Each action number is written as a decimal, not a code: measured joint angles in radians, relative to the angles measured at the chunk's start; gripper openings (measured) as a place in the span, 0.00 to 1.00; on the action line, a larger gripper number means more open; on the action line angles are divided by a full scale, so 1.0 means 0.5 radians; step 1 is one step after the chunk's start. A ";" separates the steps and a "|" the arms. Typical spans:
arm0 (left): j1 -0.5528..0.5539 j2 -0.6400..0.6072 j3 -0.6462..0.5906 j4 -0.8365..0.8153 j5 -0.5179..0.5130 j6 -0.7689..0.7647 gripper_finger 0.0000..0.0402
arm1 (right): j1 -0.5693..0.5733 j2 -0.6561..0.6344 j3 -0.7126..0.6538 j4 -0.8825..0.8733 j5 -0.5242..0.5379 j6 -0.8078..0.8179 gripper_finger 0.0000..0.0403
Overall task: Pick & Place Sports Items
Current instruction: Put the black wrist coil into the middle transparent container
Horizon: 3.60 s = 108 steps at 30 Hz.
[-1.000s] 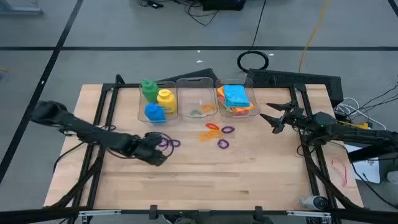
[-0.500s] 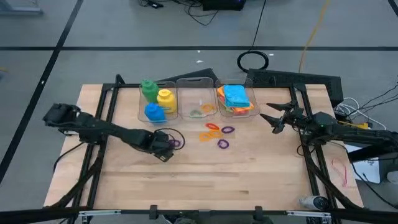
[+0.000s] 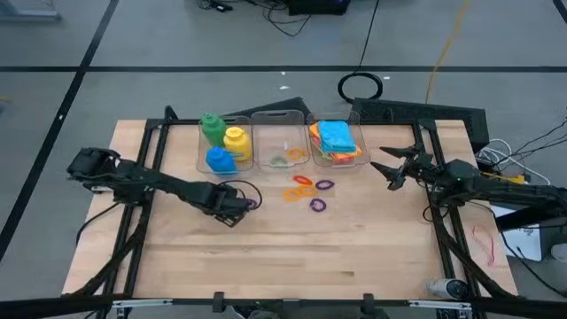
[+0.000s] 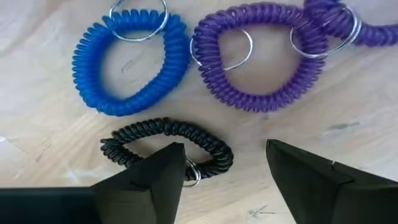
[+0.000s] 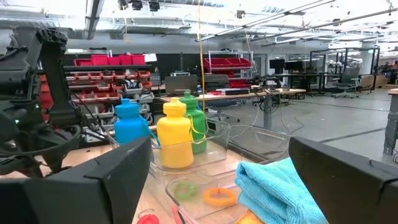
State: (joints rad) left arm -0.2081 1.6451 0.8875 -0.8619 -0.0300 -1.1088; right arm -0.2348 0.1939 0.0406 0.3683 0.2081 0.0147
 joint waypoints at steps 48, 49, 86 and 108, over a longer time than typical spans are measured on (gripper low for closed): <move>-0.009 -0.239 -0.100 0.258 0.144 0.107 0.01 | 0.001 0.000 0.000 0.000 0.000 0.000 0.72; -0.010 -0.273 -0.100 0.280 0.112 0.107 0.01 | 0.000 -0.001 0.000 0.000 0.000 0.000 0.72; 0.395 -0.491 -0.092 2.465 -0.787 1.412 0.01 | 0.001 -0.001 0.000 0.000 0.000 0.000 0.72; 0.727 -0.020 -0.092 2.674 -0.789 1.260 0.05 | 0.001 0.000 0.000 0.000 0.000 -0.001 0.72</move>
State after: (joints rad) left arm 0.1555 1.6352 0.8417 0.4753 -0.4248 -0.4786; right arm -0.2344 0.1937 0.0406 0.3683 0.2081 0.0144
